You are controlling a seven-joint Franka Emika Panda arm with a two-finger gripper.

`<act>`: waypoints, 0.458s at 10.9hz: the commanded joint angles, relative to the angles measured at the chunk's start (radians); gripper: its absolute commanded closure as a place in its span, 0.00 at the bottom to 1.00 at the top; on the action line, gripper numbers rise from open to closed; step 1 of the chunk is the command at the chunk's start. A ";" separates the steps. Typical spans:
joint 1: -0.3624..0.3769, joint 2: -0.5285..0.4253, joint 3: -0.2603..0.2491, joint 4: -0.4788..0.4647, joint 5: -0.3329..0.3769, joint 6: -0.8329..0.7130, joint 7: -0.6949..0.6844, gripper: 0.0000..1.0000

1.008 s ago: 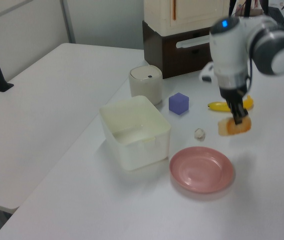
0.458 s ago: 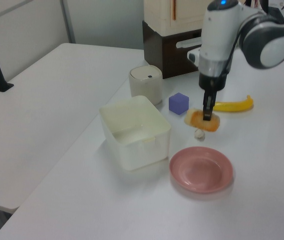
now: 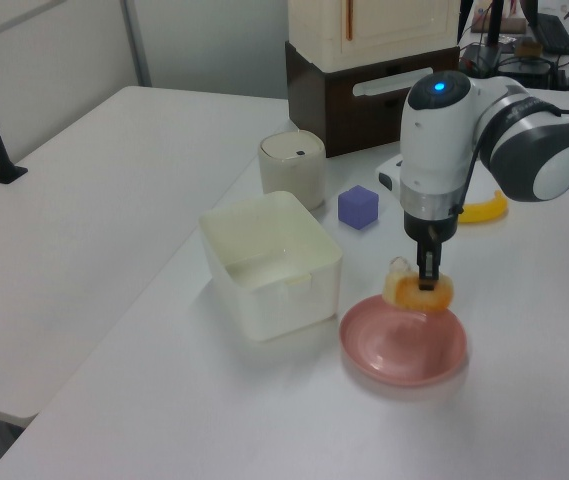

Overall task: Put the bread on a plate
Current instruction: 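Carry the bread roll over the pink plate and lower it, then open the gripper to release the roll and raise away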

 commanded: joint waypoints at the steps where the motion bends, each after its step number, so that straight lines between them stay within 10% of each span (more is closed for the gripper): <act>1: -0.005 -0.026 0.005 0.019 -0.007 -0.082 0.015 0.00; 5: -0.075 -0.082 -0.006 0.134 0.007 -0.255 -0.069 0.00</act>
